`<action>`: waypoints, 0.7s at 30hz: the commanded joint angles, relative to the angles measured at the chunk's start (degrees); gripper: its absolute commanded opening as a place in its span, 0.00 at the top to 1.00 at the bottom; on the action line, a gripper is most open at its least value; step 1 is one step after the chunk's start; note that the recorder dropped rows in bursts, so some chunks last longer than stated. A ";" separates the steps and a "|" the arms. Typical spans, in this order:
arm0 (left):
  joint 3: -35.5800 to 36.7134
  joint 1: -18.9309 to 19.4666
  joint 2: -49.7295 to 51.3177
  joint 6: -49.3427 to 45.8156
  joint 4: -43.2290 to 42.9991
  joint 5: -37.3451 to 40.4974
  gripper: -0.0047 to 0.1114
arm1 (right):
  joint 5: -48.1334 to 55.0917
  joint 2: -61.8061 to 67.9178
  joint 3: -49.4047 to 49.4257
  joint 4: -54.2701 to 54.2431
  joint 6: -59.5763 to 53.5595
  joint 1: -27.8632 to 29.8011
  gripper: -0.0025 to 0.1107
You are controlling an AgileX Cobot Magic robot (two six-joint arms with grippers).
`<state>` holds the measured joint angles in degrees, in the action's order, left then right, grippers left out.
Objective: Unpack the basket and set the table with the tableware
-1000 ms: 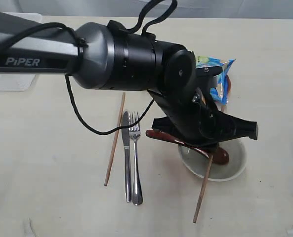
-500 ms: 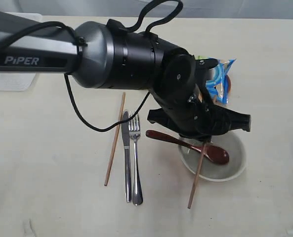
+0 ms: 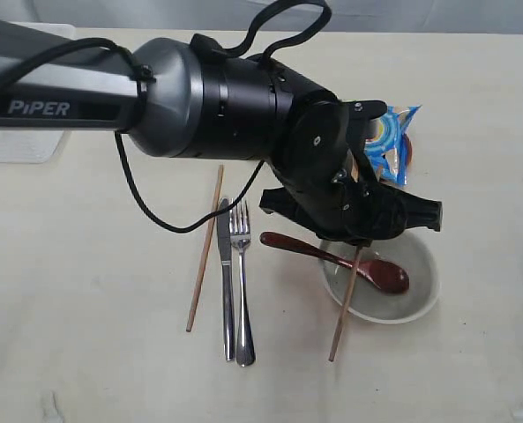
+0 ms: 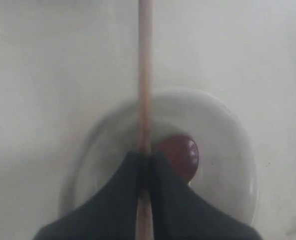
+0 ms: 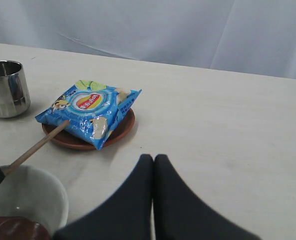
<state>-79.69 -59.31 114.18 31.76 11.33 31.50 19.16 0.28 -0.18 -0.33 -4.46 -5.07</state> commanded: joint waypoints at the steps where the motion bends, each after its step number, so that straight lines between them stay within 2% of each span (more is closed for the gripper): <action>1: -0.45 0.07 -0.23 0.59 -0.49 -1.07 0.94 | 0.06 -0.28 0.18 0.33 0.13 0.30 0.98; 3: -0.45 0.07 -0.23 0.21 -0.49 -1.07 0.89 | 0.06 -0.28 0.18 0.33 0.13 0.30 0.98; 7: -0.45 0.07 -0.23 0.04 -0.49 -0.85 0.70 | 0.06 -0.28 0.18 0.33 0.13 0.30 0.98; 10: -0.45 0.07 -0.23 0.04 -0.49 -0.85 0.63 | 0.06 -0.28 0.18 0.33 0.13 0.30 0.98; 17: -0.45 0.07 -0.89 -2.00 -0.79 -0.73 0.63 | 0.06 -0.28 0.18 0.33 0.13 0.30 0.98; 21: -0.86 0.07 -3.20 -2.15 -5.84 0.42 0.63 | 0.06 -0.28 0.18 0.33 0.13 0.30 0.98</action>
<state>-79.69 -59.31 113.28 30.09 8.78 30.94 19.16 0.28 -0.18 -0.33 -4.46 -5.07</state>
